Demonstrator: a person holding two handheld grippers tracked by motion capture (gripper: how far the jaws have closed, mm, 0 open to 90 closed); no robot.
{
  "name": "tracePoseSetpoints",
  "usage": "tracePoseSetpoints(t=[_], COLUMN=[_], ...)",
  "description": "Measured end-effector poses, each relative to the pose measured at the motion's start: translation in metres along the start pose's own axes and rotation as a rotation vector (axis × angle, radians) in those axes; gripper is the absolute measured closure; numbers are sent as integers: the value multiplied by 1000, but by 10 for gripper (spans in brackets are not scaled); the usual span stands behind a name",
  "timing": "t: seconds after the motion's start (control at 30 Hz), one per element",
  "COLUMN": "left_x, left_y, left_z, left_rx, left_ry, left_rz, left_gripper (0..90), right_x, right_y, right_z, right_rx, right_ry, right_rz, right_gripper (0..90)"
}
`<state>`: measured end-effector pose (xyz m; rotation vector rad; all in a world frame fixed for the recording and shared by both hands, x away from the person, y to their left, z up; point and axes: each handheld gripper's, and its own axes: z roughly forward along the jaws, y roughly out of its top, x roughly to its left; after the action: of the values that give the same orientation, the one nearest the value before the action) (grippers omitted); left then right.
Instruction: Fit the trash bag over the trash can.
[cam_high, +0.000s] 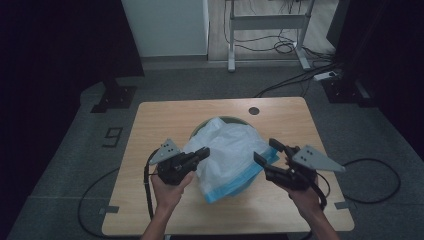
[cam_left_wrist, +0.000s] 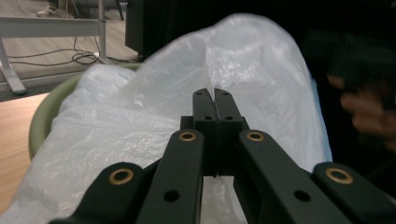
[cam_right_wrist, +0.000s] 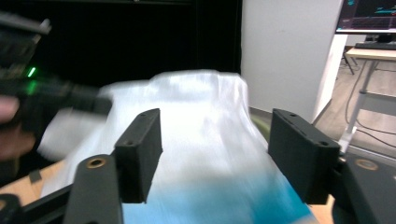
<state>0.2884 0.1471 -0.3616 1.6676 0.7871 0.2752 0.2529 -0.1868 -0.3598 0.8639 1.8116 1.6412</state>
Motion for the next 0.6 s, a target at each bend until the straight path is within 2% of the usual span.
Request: tracePoseSetpoints(t=[0.07, 0.23, 0.37, 0.47, 0.6], left_x=[2, 2, 2, 3, 3], left_y=[3, 7, 9, 9, 9], left_z=[1, 4, 5, 6, 4], left_rx=[-12, -20, -20, -18, -21], left_ry=[-8, 3, 8, 9, 11], left_rz=[-25, -38, -43, -48, -51], left_gripper=[899, 899, 899, 899, 899], right_x=[2, 5, 11, 15, 10], right_y=[-12, -42, -60, -68, -68], right_z=[-11, -23, -31, -30, -23], right_rx=[13, 44, 29, 34, 37], right_ry=[1, -22, -31, -27, -72], right_rz=[-7, 12, 24, 40, 54], right_gripper=[322, 305, 308, 326, 336])
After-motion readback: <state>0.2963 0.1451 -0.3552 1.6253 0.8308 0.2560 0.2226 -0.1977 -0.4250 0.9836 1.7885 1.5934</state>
